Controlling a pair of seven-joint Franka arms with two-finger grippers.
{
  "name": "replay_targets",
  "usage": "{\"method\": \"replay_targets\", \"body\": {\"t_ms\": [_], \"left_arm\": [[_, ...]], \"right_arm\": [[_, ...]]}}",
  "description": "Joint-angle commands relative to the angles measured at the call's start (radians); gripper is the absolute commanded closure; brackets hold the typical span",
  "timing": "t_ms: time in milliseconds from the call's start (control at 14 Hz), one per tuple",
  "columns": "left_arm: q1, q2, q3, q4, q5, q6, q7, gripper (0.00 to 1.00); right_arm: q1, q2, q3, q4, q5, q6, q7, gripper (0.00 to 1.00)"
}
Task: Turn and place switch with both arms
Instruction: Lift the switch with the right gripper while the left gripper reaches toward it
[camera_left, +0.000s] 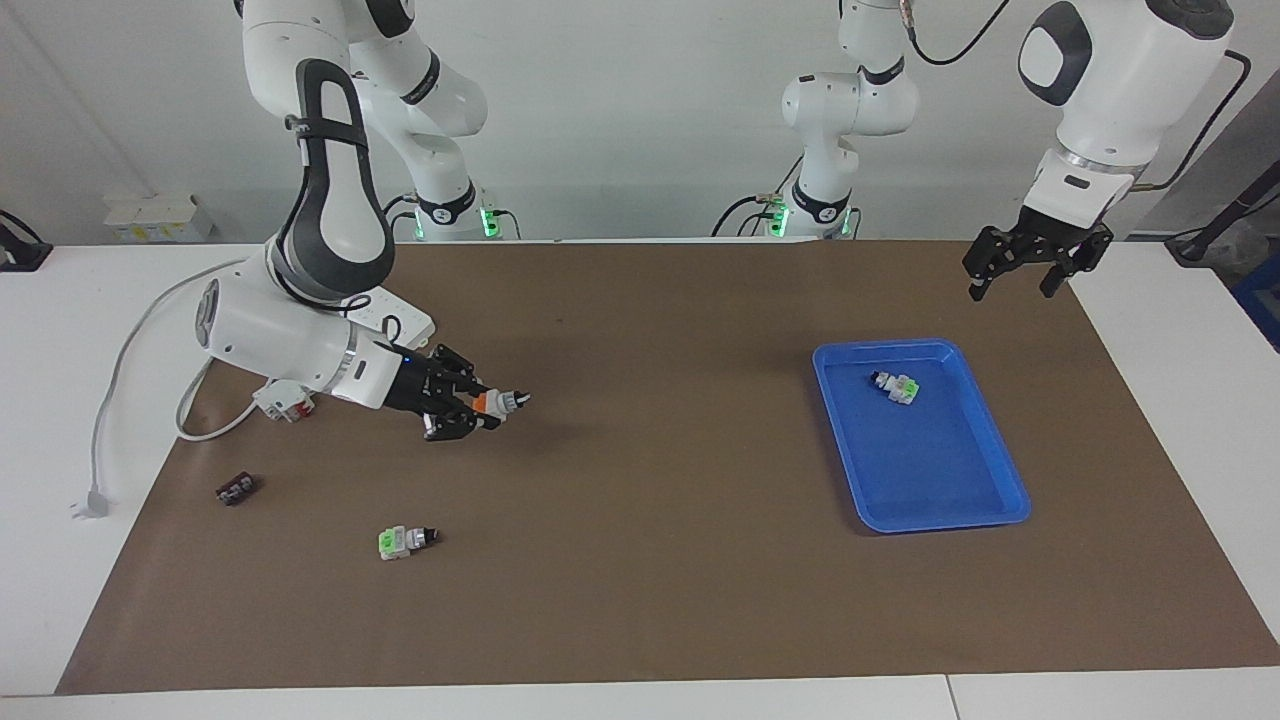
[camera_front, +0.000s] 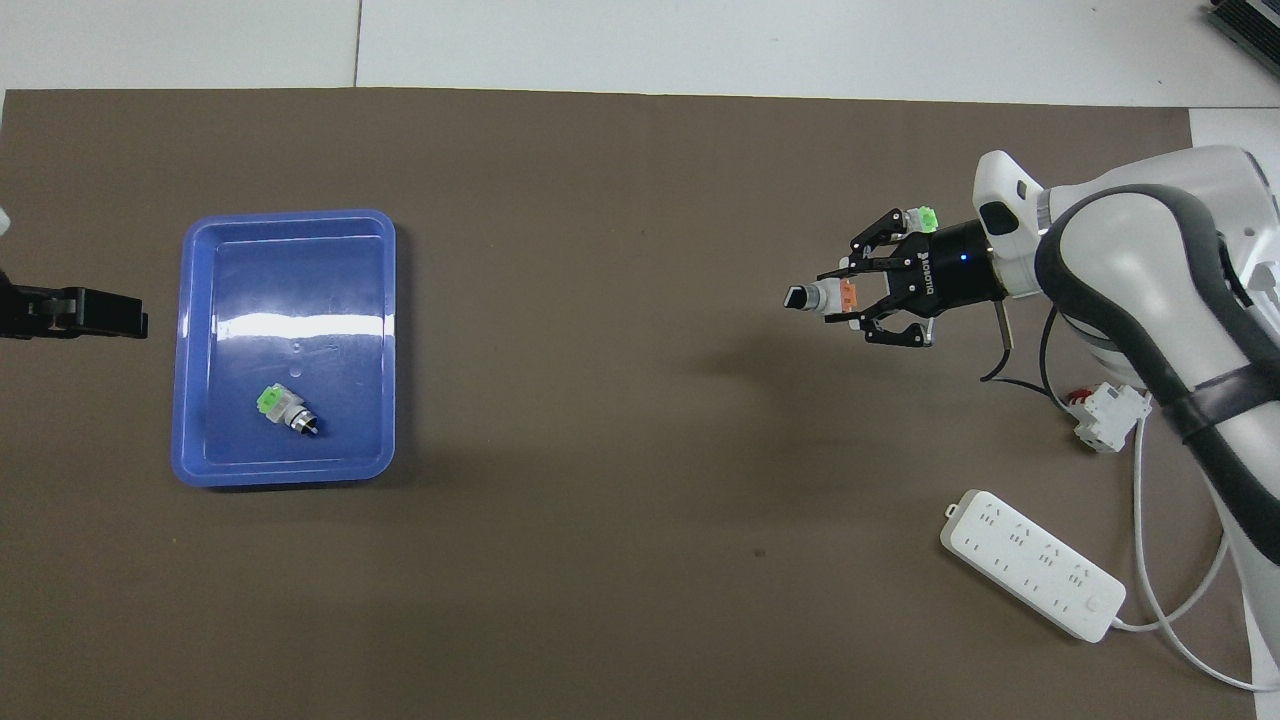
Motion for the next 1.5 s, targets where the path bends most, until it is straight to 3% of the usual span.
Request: {"method": "replay_targets", "body": {"t_ms": [0, 215, 430, 645, 932, 1290, 1433], "left_arm": [[-0.052, -0.029, -0.024, -0.016, 0.021, 0.013, -0.022, 0.00], [-0.089, -0.027, -0.064, -0.016, -0.017, 0.035, -0.023, 0.00], [-0.123, -0.027, -0.066, -0.025, -0.253, 0.101, -0.043, 0.00], [-0.192, -0.027, -0.066, -0.030, -0.323, 0.163, -0.040, 0.00], [-0.232, -0.029, -0.067, -0.072, -0.471, 0.275, 0.047, 0.04], [-0.231, -0.018, -0.067, -0.077, -0.599, 0.327, 0.204, 0.23], [-0.229, -0.017, -0.066, -0.074, -0.693, 0.339, 0.271, 0.36]], "right_arm": [[0.064, -0.051, -0.002, -0.037, 0.091, 0.052, 0.049, 1.00], [0.175, -0.103, -0.002, -0.073, 0.175, 0.173, 0.126, 1.00], [0.279, -0.131, -0.002, -0.104, 0.342, 0.301, 0.124, 1.00], [0.394, -0.154, -0.002, -0.116, 0.450, 0.462, 0.163, 1.00], [0.469, -0.189, 0.000, -0.117, 0.487, 0.572, 0.232, 1.00], [0.469, -0.246, 0.000, -0.144, 0.487, 0.557, 0.243, 1.00], [0.469, -0.264, -0.002, -0.167, 0.487, 0.543, 0.237, 1.00]]}}
